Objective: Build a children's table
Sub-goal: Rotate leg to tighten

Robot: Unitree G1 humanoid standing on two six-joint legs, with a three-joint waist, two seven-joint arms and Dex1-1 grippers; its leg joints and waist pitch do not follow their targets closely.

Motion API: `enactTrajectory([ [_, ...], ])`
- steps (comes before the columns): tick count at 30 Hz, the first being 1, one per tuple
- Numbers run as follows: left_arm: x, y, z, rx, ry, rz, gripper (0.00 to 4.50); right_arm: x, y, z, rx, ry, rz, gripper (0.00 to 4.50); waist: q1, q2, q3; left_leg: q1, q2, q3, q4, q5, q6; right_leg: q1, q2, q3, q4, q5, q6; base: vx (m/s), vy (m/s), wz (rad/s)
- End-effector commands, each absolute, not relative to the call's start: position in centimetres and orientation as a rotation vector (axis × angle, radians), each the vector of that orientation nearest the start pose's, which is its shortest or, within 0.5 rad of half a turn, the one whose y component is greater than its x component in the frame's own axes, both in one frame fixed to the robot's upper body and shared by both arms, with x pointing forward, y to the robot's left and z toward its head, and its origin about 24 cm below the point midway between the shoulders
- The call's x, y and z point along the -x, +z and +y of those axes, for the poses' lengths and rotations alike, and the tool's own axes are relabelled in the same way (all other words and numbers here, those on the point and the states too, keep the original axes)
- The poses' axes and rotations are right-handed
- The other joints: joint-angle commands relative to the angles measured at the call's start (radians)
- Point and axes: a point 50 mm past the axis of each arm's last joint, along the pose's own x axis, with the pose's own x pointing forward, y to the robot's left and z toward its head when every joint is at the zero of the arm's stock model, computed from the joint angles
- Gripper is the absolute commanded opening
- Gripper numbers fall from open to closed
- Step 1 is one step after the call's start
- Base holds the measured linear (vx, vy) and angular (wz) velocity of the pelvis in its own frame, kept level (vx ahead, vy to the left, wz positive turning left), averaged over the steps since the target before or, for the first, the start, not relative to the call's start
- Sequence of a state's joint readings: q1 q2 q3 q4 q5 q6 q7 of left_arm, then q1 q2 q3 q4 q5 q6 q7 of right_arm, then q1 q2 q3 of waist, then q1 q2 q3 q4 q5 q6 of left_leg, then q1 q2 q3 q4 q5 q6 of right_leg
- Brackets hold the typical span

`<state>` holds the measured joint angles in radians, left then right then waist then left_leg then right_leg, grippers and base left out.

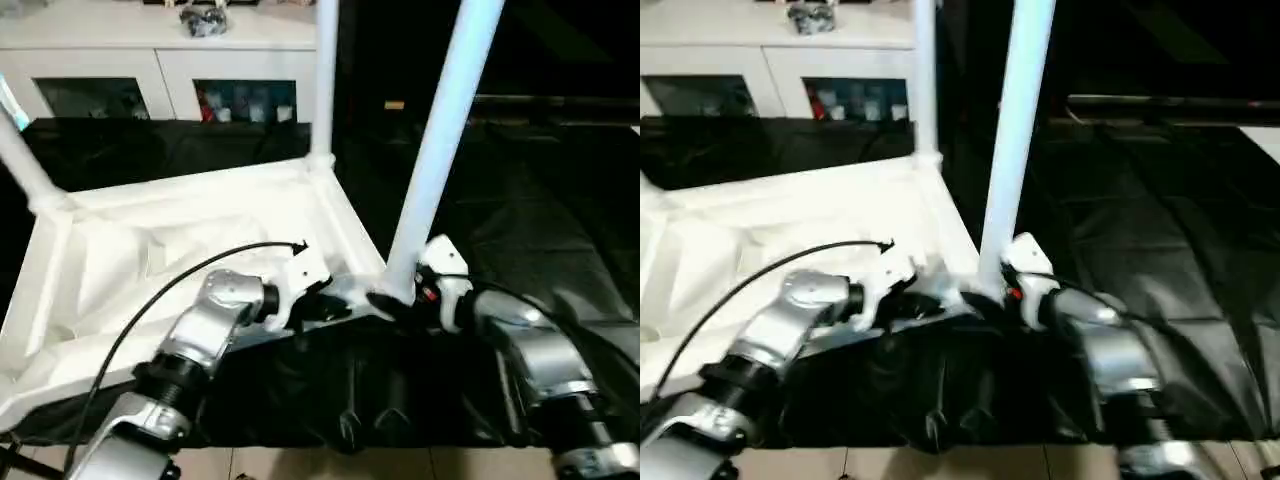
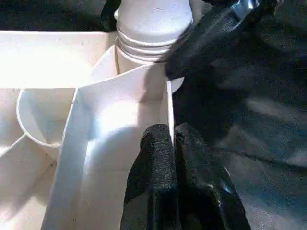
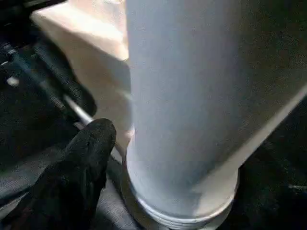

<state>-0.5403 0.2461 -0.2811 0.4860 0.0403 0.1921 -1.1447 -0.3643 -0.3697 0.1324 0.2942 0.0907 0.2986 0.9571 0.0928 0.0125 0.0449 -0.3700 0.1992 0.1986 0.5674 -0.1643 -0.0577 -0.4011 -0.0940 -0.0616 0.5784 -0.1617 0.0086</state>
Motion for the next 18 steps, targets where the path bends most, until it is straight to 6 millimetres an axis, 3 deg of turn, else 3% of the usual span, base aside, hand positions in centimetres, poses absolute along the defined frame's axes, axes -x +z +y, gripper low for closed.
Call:
enactTrajectory([
  [1, -29.9, 5.8, 7.5, -0.313, -1.493, 0.318, 0.0, -28.3, 4.4, -13.6, 0.175, 1.197, 0.406, 3.77, 0.005, -0.015, -0.062, 0.013, 0.033, -0.011, -0.058, -0.223, 0.06, 0.045, -0.048, 0.034, -0.054, -0.212, -0.226, 0.0, 0.0, 0.0],
  [4, -29.8, 5.7, 8.2, -0.321, -1.518, 0.332, 0.0, -28.1, 4.6, -14.2, 0.178, 1.255, 0.426, 3.77, 0.01, -0.017, -0.059, 0.015, 0.035, -0.011, -0.059, -0.244, 0.056, 0.041, -0.05, 0.035, -0.058, -0.259, -0.219, 0.0, 0.0, 0.0],
  [5, -29.9, 5.8, 8.6, -0.326, -1.535, 0.336, 0.0, -27.9, 4.7, -14.4, 0.185, 1.283, 0.436, 3.52, 0.014, -0.019, -0.059, 0.016, 0.036, -0.011, -0.06, -0.255, 0.048, 0.04, -0.051, 0.036, -0.06, -0.286, -0.213, 0.0, 0.0, 0.0],
  [8, -29.9, 5.8, 8.9, -0.337, -1.543, 0.345, 0.0, -27.8, 4.7, -14.5, 0.181, 1.3, 0.438, 3.39, 0.019, -0.018, -0.058, 0.018, 0.037, -0.012, -0.062, -0.261, 0.038, 0.038, -0.052, 0.036, -0.062, -0.304, -0.205, 0.0, 0.0, 0.0],
  [10, -30.0, 5.8, 9.2, -0.343, -1.558, 0.356, 0.0, -27.5, 4.8, -14.4, 0.174, 1.348, 0.443, 3.27, 0.022, -0.015, -0.058, 0.021, 0.036, -0.011, -0.061, -0.268, 0.032, 0.037, -0.051, 0.036, -0.062, -0.299, -0.208, 0.0, 0.0, 0.0],
  [11, -30.0, 5.8, 9.2, -0.342, -1.562, 0.361, 0.0, -27.3, 4.8, -14.4, 0.173, 1.364, 0.447, 3.06, 0.024, -0.016, -0.058, 0.02, 0.037, -0.011, -0.063, -0.269, 0.031, 0.038, -0.051, 0.037, -0.061, -0.296, -0.207, 0.0, 0.0, 0.0],
  [14, -30.0, 5.7, 9.2, -0.345, -1.569, 0.365, 0.0, -27.1, 4.7, -14.4, 0.171, 1.376, 0.452, 2.98, 0.025, -0.019, -0.06, 0.019, 0.038, -0.012, -0.062, -0.258, 0.031, 0.04, -0.052, 0.036, -0.057, -0.272, -0.217, 0.0, 0.0, 0.0],
  [18, -29.9, 5.6, 9.1, -0.341, -1.575, 0.367, 0.0, -26.8, 4.4, -14.4, 0.164, 1.389, 0.461, 2.75, 0.027, -0.014, -0.062, 0.018, 0.037, -0.012, -0.06, -0.244, 0.033, 0.042, -0.051, 0.035, -0.054, -0.243, -0.224, 0.0, 0.0, 0.0],
])
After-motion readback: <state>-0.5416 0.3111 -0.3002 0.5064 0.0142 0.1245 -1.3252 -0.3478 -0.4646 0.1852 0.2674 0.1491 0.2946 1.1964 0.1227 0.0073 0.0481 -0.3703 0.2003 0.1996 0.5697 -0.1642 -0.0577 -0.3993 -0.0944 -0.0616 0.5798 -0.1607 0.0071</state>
